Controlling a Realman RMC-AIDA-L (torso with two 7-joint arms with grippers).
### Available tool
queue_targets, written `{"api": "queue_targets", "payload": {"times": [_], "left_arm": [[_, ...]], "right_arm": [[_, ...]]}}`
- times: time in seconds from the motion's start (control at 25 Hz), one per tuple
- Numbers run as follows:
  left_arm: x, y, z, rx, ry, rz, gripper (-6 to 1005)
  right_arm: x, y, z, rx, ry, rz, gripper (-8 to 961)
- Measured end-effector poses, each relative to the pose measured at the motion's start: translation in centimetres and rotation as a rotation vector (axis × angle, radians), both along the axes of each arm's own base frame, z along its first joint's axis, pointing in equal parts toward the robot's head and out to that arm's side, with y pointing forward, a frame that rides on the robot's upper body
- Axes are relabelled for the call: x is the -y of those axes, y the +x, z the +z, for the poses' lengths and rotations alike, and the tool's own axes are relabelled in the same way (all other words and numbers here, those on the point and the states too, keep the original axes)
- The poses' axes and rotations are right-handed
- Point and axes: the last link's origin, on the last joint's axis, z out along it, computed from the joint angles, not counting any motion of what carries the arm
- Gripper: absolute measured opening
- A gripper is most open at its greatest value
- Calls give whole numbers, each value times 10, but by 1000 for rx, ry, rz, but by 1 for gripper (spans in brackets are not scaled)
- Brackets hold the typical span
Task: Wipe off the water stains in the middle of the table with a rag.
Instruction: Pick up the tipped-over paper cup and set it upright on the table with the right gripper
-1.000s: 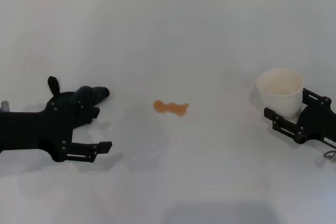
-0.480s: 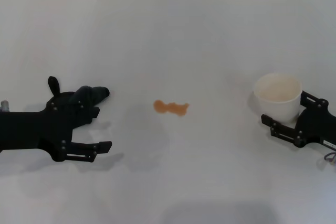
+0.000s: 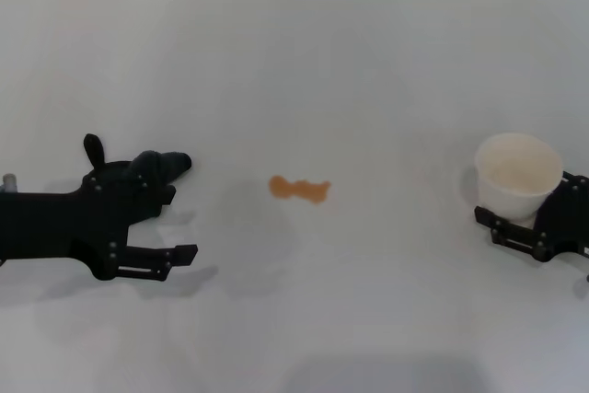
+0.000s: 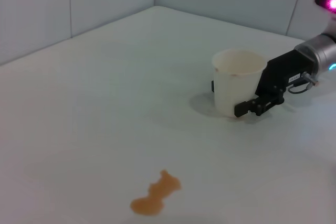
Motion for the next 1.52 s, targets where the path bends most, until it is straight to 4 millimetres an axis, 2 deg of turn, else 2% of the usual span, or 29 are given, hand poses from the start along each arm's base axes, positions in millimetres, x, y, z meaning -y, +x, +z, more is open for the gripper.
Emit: {"api": "queue_targets", "payload": {"times": [0.4, 0.72, 1.04, 1.52], "left_arm": [[-2, 2, 0, 2, 1, 5, 875], [-2, 2, 0, 4, 1, 9, 875], [-2, 2, 0, 7, -1, 17, 875], [-1, 2, 1, 27, 12, 24, 876]], "right_arm": [[6, 5, 14, 6, 27, 5, 780], [6, 8, 14, 16, -43, -20, 806], [6, 8, 23, 32, -58, -27, 874], [13, 11, 49, 68, -88, -47, 874]]}}
